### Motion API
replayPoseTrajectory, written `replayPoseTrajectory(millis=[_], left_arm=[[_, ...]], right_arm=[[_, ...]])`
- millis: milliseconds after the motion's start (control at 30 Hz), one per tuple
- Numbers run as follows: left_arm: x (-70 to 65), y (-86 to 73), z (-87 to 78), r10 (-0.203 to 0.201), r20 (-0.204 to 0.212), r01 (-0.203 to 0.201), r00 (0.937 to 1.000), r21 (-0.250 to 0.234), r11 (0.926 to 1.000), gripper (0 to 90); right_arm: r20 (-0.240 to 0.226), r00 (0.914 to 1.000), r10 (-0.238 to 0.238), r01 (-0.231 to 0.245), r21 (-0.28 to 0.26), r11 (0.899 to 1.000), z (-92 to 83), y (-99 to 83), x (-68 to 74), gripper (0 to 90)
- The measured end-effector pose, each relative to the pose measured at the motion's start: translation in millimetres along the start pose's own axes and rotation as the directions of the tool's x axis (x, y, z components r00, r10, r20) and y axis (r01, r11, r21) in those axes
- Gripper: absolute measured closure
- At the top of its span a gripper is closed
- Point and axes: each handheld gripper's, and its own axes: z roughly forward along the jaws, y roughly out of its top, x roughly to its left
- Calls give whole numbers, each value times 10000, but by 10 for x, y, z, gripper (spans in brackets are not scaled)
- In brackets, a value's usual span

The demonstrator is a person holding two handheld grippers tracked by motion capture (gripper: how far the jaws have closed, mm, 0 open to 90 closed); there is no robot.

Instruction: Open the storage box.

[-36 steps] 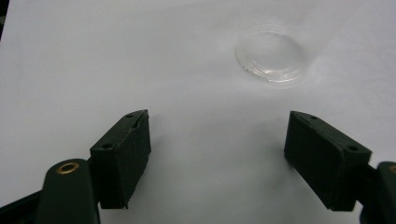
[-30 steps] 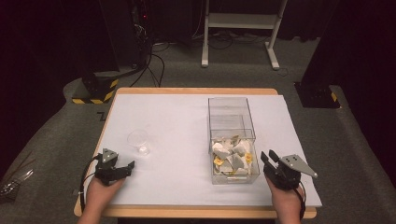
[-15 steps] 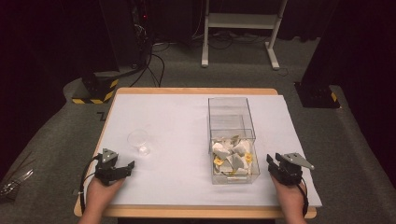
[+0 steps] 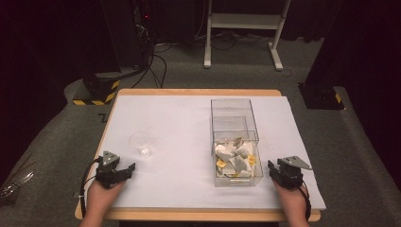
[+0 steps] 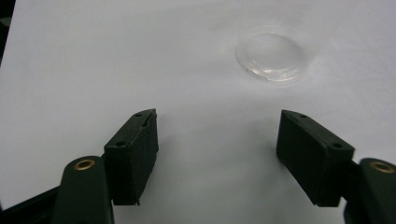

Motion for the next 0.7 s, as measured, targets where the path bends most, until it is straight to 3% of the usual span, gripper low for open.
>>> replayPoseTrajectory(millis=[233, 400, 700], left_arm=[[-37, -29, -113, 30, 389, -31, 9992, 19, 10000, 327], [-109, 18, -277, 5, 860, 52, 9963, -657, 9978, 360], [-291, 96, -382, 379, 1343, -225, 9902, -1144, 9932, 377]], right_arm=[[23, 9997, -239, 238, 91, 9997, 16, -1, 17, 580], [96, 9988, -490, 488, 127, 9987, 15, -3, 46, 572], [1, 9994, -358, 358, 123, 9993, 18, -4, 31, 565]])
